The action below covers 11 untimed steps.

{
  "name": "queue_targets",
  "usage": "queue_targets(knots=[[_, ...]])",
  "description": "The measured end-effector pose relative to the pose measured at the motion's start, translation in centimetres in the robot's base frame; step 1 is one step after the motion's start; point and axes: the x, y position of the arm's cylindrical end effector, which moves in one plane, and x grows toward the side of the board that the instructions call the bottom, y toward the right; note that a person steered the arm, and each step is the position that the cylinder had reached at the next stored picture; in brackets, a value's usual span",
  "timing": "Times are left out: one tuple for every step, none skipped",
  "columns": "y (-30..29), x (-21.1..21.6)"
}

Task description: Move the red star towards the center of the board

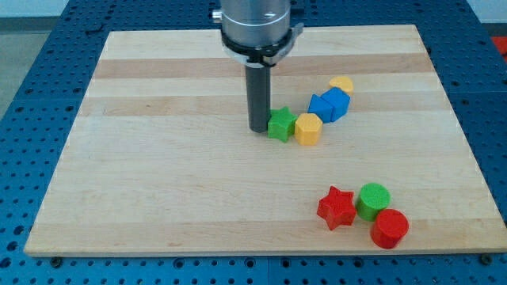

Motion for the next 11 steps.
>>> queue_targets(knots=[[-1.1, 0.0], [-5.9, 2.3], [-6.7, 6.8], [-6.7, 10.9], [-5.2, 10.9], [-0.5, 9.8], [6.2, 8.4], [14.5, 7.5], [21.7, 9.5], [26.1, 14.6], [26.6, 18.4]])
